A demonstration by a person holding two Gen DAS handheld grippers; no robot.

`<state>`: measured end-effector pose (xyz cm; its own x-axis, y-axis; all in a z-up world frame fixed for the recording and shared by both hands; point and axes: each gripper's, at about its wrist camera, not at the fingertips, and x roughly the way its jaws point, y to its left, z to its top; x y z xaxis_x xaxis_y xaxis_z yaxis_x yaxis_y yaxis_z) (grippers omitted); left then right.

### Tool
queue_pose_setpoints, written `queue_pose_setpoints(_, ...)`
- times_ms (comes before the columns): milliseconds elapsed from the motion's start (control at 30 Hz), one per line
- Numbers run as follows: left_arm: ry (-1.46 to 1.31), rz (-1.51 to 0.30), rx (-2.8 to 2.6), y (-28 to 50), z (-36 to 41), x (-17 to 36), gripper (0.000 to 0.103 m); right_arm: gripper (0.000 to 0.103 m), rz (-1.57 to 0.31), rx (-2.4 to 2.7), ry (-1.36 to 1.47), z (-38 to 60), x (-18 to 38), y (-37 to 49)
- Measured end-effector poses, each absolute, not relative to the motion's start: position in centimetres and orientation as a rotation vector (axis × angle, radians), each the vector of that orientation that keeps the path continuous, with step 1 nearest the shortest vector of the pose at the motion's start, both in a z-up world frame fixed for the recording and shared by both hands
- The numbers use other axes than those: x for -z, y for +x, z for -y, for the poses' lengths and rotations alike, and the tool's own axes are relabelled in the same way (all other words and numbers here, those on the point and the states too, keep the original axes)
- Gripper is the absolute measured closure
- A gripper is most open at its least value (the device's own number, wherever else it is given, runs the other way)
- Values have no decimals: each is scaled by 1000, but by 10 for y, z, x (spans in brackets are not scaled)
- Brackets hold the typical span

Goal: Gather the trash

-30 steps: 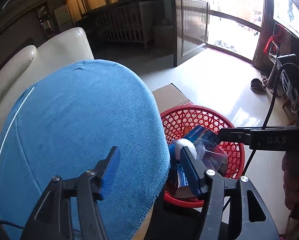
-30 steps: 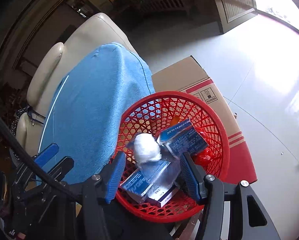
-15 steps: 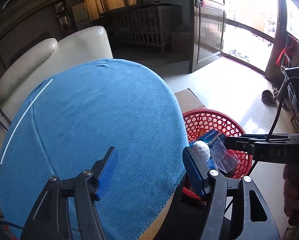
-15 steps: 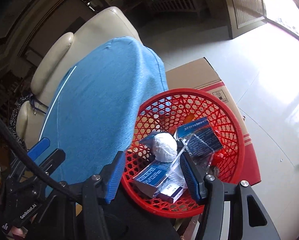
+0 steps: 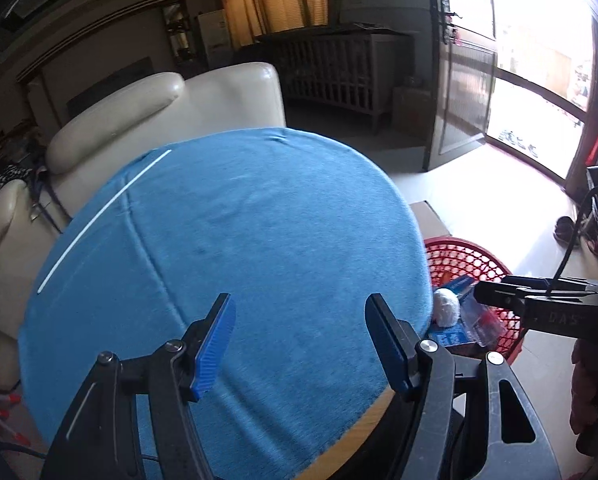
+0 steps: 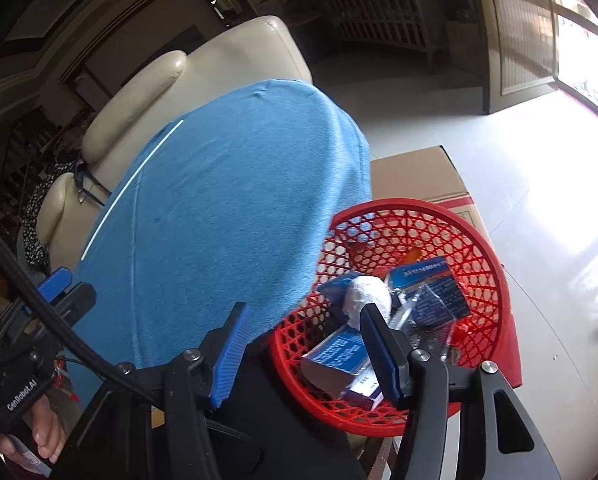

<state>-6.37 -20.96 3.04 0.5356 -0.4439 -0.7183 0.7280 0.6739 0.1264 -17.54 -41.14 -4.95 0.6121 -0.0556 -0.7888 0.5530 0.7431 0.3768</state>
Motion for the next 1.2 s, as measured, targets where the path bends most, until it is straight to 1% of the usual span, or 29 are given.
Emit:
queue_pose_setpoints(400,334,-689,484,-35,129,-46,35,42,-812,233,469,343,11,-128)
queue_pose_setpoints(667,274,-669,356,-22,75,-58,34,40,-803,148,331,289,-4,-98)
queue_pose_setpoints(700,266,-667,345,-21,68,-59,34,40,-803,135,323,283,-5,-94)
queue_pose_setpoints(767,255,-663,325,-19,58,-61,23,40,-802,115,308,271,-7,-88)
queue_pose_setpoints(1200,183,-627,211,-18,-3,-74,23,40,-746,42,221,206,-29,-69)
